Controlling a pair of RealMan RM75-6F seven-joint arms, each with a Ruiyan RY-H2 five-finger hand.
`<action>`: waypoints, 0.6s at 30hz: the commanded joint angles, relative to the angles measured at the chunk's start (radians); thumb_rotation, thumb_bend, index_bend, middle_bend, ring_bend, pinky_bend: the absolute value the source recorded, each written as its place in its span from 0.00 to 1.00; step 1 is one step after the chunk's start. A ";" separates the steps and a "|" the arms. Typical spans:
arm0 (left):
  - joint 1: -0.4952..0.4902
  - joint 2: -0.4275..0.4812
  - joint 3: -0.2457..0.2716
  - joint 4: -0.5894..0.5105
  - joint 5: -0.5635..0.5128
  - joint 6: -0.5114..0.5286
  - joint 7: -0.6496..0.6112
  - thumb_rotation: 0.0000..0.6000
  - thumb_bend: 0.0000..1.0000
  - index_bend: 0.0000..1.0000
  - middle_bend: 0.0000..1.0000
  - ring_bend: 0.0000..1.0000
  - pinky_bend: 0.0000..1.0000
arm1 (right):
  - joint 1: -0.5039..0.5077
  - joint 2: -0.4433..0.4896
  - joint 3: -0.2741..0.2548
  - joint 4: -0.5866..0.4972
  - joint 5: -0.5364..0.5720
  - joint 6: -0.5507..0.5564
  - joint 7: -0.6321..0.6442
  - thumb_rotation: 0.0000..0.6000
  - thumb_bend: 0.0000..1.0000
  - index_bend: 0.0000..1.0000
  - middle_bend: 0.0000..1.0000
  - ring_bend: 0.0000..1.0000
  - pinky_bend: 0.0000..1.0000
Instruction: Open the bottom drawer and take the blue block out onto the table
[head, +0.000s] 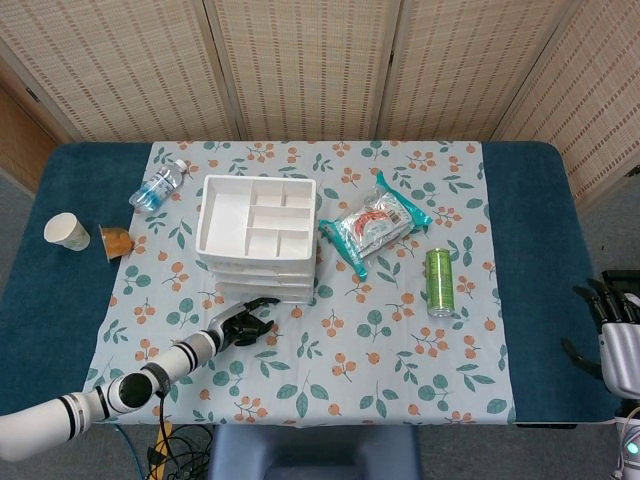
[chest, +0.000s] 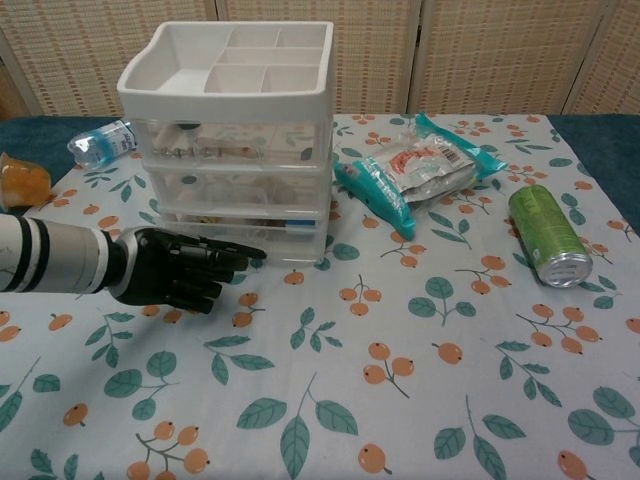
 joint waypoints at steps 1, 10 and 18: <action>0.007 0.005 0.000 -0.007 0.005 0.008 0.007 1.00 0.48 0.10 0.97 1.00 1.00 | 0.001 0.000 0.000 0.000 0.000 -0.001 0.000 1.00 0.27 0.16 0.13 0.17 0.21; 0.024 0.026 0.011 -0.022 -0.015 0.022 0.005 1.00 0.48 0.09 0.96 1.00 1.00 | 0.002 -0.004 0.000 0.004 0.001 -0.004 0.004 1.00 0.27 0.16 0.14 0.18 0.21; 0.063 0.079 0.015 -0.122 0.058 0.083 0.065 1.00 0.48 0.15 0.96 1.00 1.00 | 0.002 -0.005 -0.001 0.004 -0.002 -0.004 0.006 1.00 0.27 0.16 0.14 0.18 0.21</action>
